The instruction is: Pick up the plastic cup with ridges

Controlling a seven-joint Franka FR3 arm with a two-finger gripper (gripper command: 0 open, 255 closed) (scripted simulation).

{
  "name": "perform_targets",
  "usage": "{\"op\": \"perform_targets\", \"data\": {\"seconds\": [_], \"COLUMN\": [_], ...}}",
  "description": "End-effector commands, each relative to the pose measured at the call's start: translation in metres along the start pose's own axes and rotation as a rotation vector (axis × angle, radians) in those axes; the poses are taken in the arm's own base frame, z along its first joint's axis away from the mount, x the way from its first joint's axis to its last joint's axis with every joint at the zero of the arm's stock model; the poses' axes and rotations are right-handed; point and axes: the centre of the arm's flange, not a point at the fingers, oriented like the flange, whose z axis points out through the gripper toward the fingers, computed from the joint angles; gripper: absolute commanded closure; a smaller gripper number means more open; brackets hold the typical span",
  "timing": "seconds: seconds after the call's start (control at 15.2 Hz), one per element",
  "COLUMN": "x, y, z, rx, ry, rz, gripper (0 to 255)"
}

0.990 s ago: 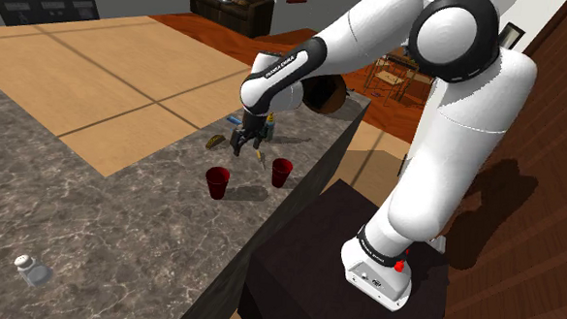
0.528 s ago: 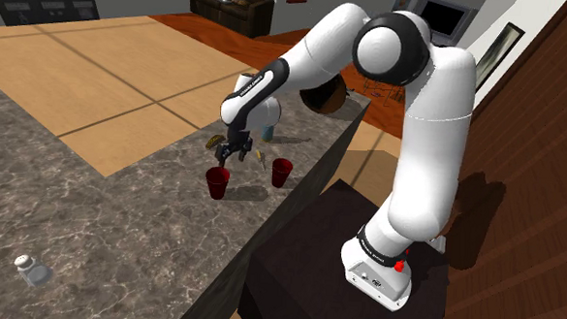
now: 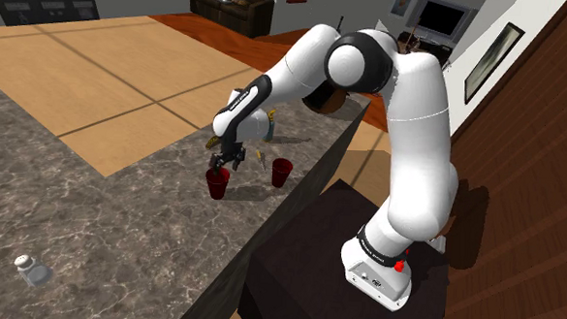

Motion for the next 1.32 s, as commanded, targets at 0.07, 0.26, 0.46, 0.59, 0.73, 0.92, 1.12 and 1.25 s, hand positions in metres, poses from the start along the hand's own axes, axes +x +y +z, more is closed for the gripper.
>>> {"op": "perform_targets", "data": {"seconds": [0.07,0.26,0.46,0.59,0.73,0.92,1.12,1.25], "x": [0.001,0.001,0.001,0.001,0.001,0.001,0.0,0.0], "y": [0.004,0.004,0.005,0.005,0.005,0.003,0.0,-0.002], "z": [0.016,0.018,0.019,0.019,0.018,0.014,-0.002,-0.012], "rx": [0.0,0.0,0.0,0.0,0.0,0.0,0.0,0.0], "ry": [0.0,0.0,0.0,0.0,0.0,0.0,0.0,0.0], "rz": [0.0,0.0,0.0,0.0,0.0,0.0,0.0,0.0], "gripper": [0,255,255,255,255,255,255,255]}}
